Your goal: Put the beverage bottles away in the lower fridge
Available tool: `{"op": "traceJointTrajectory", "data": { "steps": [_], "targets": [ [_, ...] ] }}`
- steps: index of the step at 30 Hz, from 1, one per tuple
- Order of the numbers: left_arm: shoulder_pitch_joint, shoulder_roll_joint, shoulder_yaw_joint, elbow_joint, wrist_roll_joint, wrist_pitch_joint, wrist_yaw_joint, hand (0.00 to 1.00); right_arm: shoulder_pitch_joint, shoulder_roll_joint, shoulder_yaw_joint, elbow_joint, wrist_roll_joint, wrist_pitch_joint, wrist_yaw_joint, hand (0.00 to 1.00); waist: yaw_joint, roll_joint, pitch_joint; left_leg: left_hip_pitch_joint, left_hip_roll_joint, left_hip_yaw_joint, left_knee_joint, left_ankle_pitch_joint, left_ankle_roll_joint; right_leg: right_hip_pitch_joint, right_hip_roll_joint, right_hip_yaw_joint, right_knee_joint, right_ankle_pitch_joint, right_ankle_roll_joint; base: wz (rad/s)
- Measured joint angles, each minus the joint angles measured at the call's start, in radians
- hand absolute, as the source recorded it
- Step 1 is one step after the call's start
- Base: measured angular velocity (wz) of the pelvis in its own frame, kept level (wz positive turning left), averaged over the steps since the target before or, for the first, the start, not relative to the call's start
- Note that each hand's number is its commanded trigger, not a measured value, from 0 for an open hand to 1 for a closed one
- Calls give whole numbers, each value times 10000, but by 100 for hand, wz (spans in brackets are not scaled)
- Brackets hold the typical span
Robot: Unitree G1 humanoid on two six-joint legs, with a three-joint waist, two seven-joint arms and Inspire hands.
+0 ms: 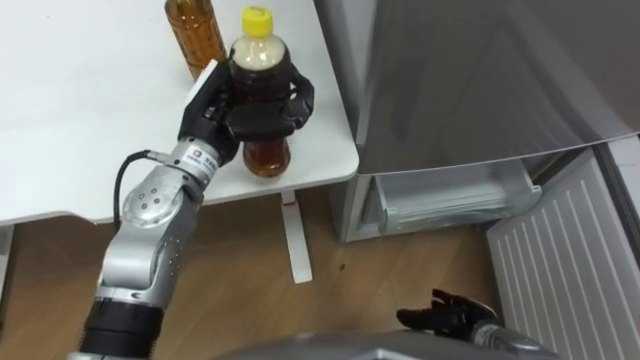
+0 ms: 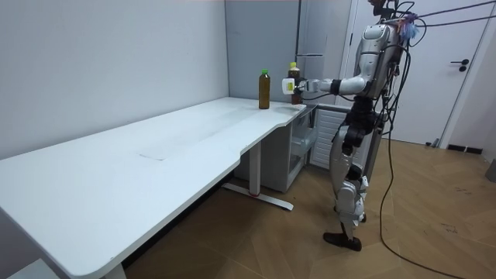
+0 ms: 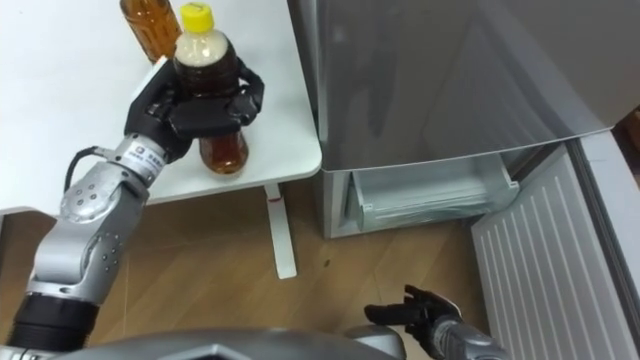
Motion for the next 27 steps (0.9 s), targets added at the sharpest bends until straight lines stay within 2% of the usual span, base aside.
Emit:
{"op": "traceJointTrajectory", "data": {
  "steps": [4,6,11,15,19,23,27],
  "targets": [
    [1,-59,-341,-1,-4,1,-96,100,5,142,136,-498,-650,-9,33,0,15,-34,13,-111,0,-29,54,1,0,-67,-1,-30,-7,-1,0,0],
    [2,-231,-367,-3,-32,2,-108,100,-7,286,278,-683,-737,-12,37,0,72,-78,30,-188,0,-35,85,1,0,-131,-1,-39,-7,0,0,0],
    [-2,-331,-461,-51,-463,0,-126,100,35,341,546,-1080,-1085,12,41,0,268,-95,7,-313,0,-56,103,1,1,-182,-9,-126,15,1,-2,2],
    [-2,-326,-603,-50,-563,-4,-134,100,182,392,781,-2504,-1921,1,54,0,259,-93,6,-365,2,-124,166,1,1,-200,-11,-192,49,4,-6,2],
    [0,-283,-900,-47,-707,-65,-292,100,264,403,1110,-3341,-2083,-56,97,0,275,-81,7,-321,2,-162,187,1,1,-118,-18,-260,44,4,-7,4],
    [21,-181,-1254,-31,-891,-73,-340,100,364,381,1358,-4193,-2167,-45,488,0,304,-75,7,-302,10,-145,204,1,1,-98,-24,-318,81,11,-18,-1],
    [58,-134,-1473,0,-892,-74,-720,100,711,300,1511,-5478,-2410,-23,1237,0,506,-76,18,-323,19,-118,245,2,3,-156,-34,-305,196,10,-17,-2]
  ]
}}
